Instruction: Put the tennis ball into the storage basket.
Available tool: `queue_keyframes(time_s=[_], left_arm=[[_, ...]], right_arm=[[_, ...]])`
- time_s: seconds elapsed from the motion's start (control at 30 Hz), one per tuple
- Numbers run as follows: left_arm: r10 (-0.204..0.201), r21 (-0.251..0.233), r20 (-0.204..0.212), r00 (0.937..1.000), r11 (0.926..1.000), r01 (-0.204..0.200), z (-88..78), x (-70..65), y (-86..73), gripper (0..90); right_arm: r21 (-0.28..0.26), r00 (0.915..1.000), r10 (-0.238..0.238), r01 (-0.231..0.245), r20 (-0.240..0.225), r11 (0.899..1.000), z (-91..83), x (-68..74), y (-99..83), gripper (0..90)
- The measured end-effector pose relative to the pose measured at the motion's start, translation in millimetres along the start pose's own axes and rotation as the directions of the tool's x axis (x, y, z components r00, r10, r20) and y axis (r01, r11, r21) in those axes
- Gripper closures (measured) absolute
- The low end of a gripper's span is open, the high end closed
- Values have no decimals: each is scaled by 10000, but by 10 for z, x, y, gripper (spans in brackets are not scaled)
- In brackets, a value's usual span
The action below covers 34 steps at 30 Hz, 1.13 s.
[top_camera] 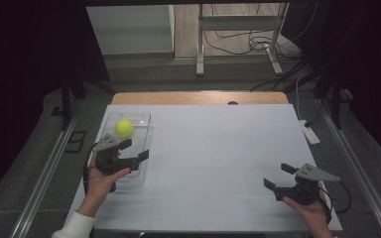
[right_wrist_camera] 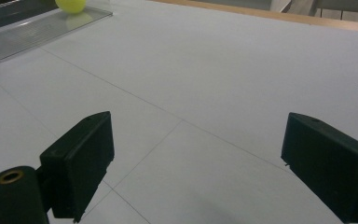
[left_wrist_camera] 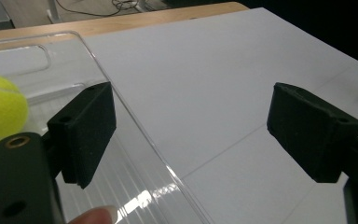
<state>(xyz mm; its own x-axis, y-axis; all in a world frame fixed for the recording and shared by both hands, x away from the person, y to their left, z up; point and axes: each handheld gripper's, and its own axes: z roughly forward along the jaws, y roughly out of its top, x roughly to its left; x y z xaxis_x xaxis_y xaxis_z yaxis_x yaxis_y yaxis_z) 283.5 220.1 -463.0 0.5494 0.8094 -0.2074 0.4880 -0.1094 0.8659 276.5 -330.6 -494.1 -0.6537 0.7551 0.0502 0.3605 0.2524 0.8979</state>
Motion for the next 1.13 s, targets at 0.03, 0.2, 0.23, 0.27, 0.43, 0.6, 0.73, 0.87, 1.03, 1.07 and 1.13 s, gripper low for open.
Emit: queue_keyframes(time_s=[0.03, 0.2, 0.23, 0.27, 0.43, 0.6, 0.73, 0.87, 1.03, 1.07, 1.13], left_arm=[[-5, 0, 19, 10000, 10000, 5, -5, -14, -22, 169], [-10, -118, 124, 9999, 9999, 11, -41, -76, -132, 169], [36, -112, 119, 9999, 9999, -35, -46, -88, -153, 167], [80, -126, 114, 9999, 9999, -78, -50, -100, -177, 167], [220, -26, 186, 9996, 9998, -219, -60, -141, -291, 166], [541, 147, 64, 9985, 9984, -542, -56, -180, -371, 165], [614, 184, 111, 9981, 9979, -616, -42, -204, -392, 164], [627, 190, 156, 9979, 9978, -630, -32, -214, -398, 162], [650, 184, 180, 9977, 9977, -653, -30, -219, -402, 162], [662, 184, 179, 9976, 9976, -666, -29, -219, -403, 162], [682, 184, 188, 9975, 9975, -686, -24, -221, -403, 161]], right_arm=[[-15, 10000, 4, -4, -3, 10000, -1, -1, 1, 96], [-35, 10000, 23, -23, 1, 10000, -3, -1, 4, 96], [-41, 10000, 17, -17, -5, 10000, -3, 0, 4, 96], [-41, 10000, 17, -17, -5, 10000, -3, 0, 4, 96], [-65, 10000, 37, -37, -20, 10000, -7, -2, 7, 96], [-86, 10000, 36, -36, -23, 10000, -7, -4, 10, 96], [-105, 10000, 45, -45, -6, 9999, -7, -8, 12, 96], [-108, 10000, 50, -50, -1, 9999, -7, -7, 13, 95], [-80, 10000, 28, -29, -10, 10000, -5, -3, 11, 95], [-78, 10000, 26, -26, -5, 10000, -4, -3, 11, 95], [-83, 10000, 30, -30, -4, 10000, -5, -4, 11, 95]])
